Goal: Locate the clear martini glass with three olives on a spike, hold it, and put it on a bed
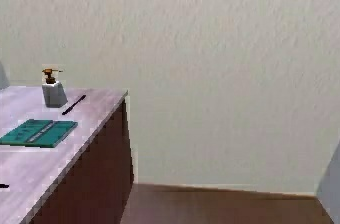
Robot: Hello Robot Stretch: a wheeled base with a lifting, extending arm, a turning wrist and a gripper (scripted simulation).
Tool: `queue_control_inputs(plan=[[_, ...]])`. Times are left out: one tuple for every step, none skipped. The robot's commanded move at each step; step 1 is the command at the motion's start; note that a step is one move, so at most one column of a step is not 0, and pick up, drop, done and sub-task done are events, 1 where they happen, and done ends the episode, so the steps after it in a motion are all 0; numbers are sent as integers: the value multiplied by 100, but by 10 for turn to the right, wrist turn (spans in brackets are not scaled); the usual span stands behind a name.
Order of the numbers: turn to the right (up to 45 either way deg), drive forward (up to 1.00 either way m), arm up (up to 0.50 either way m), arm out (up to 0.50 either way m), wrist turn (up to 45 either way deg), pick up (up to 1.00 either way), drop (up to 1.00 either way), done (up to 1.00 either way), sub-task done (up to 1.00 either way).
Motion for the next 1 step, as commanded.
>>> queue_control_inputs(plan=[[-450, 0, 0, 0, 0, 0, 0, 0, 0]])
